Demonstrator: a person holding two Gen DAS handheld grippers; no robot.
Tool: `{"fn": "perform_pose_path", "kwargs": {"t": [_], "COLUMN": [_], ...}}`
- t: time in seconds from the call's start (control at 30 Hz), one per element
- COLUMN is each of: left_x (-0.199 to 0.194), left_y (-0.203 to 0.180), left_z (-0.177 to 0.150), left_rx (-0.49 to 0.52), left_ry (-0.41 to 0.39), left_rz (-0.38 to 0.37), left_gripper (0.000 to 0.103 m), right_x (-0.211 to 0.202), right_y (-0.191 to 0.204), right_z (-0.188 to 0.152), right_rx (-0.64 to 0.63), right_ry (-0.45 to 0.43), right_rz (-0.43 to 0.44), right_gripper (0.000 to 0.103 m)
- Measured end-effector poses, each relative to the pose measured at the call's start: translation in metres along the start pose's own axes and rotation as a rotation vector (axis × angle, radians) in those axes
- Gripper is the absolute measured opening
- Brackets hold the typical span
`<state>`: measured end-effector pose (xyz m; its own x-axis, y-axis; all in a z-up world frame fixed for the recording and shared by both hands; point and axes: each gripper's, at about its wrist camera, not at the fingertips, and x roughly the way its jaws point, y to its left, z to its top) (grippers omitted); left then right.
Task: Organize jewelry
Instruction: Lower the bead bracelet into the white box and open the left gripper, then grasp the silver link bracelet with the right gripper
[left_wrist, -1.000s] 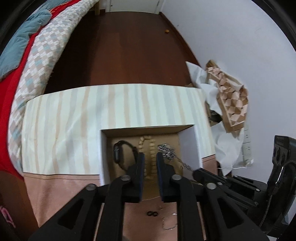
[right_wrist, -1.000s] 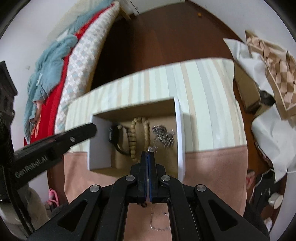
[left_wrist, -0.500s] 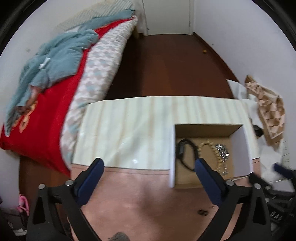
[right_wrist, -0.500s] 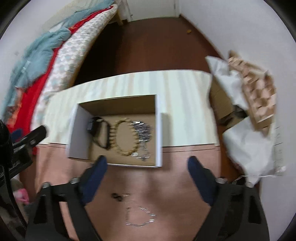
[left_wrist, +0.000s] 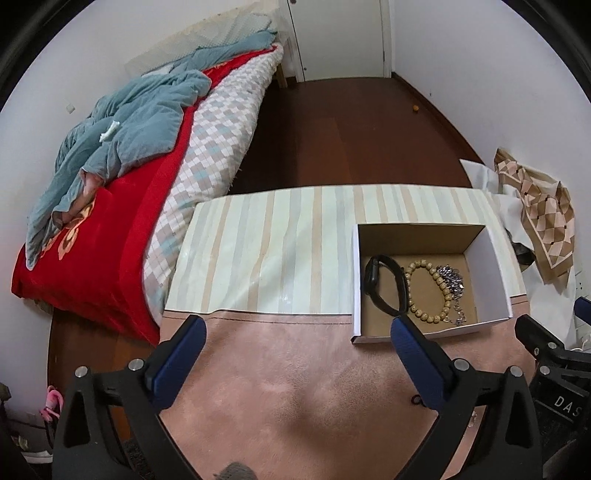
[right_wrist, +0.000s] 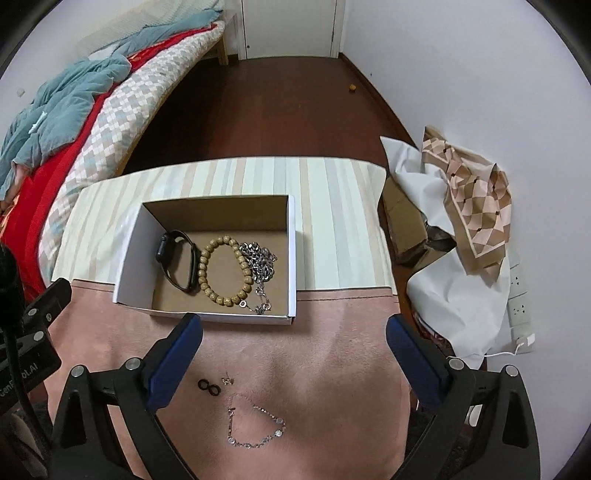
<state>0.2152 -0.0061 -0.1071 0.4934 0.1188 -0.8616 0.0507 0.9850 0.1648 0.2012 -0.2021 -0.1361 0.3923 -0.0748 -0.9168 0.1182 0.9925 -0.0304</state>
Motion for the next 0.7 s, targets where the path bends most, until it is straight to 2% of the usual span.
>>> {"fn": "perform_pose_path", "kwargs": {"t": [0.23,0.7], "left_x": [-0.038,-0.108], "left_y": [0.006,0.019], "left_z": [-0.006,-0.028], "left_rx": [-0.004,-0.042], "left_ry": [-0.074,-0.148], "left_rz": [0.009,-0.035], "left_gripper": [0.102,0.102], "right_x": [-0.039,-0.126], "right_y": [0.004,0.000], "right_z": [-0.007,-0.034], "right_rx": [-0.011,-0.004], "right_ry": [-0.064,-0.196], "right_rz": [-0.007,0.001], "right_gripper": [0.101,0.101]}}
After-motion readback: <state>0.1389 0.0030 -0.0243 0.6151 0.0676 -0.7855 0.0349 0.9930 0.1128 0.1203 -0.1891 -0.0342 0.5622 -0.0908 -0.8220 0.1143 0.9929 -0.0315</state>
